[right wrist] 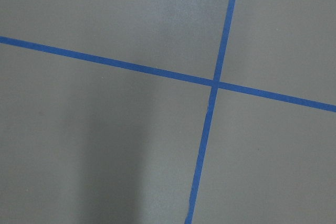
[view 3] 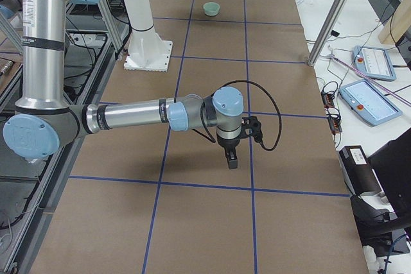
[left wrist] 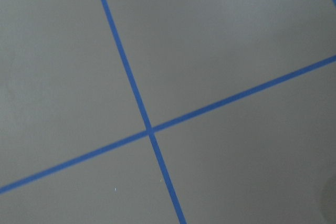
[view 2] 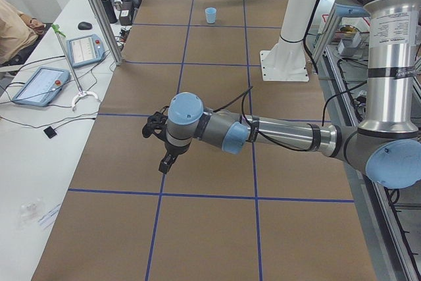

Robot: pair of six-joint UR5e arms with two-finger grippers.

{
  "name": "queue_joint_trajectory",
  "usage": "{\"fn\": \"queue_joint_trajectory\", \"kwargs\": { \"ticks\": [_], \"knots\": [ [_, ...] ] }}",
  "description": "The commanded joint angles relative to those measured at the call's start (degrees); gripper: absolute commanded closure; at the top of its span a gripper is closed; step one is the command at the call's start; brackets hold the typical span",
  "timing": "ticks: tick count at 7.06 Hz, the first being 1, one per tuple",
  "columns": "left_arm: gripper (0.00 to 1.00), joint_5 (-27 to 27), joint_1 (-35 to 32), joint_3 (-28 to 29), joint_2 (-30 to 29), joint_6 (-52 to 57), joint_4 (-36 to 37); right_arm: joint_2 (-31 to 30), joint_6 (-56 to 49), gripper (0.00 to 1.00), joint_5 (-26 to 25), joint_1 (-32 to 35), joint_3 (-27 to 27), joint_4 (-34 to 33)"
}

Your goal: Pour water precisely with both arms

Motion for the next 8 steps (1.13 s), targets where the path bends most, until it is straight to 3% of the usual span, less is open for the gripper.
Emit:
{"fn": "queue_joint_trajectory", "kwargs": {
  "ticks": [1,2,3,4,5,6,8],
  "knots": [
    [0.0,-2.71,0.06,0.03,-0.57,-0.01,-2.15,-1.16,-0.02,0.0,0.15,0.01,-1.19,6.24],
    [0.0,-2.88,0.32,0.29,-0.31,-0.1,-6.25,-1.25,0.07,0.0,0.07,0.01,-1.37,7.22],
    [0.0,-3.41,4.85,0.12,-0.31,-6.19,-6.55,-1.25,0.16,0.0,0.07,0.01,-2.41,7.32],
    [0.0,-3.94,9.07,-0.15,0.04,-18.69,-9.42,-1.17,0.16,0.0,0.15,0.01,-2.68,7.41],
    [0.0,-3.16,13.64,0.02,2.92,-30.39,-18.94,-1.17,0.16,0.0,0.07,0.01,-2.77,7.41],
    [0.0,0.24,18.55,-0.06,5.73,-38.34,-27.21,-1.17,0.16,0.0,0.15,0.01,-2.69,7.41],
    [0.0,8.15,31.2,-0.32,7.95,-51.01,-34.74,-1.17,0.25,0.0,0.15,0.09,-2.6,7.41]
  ]
}}
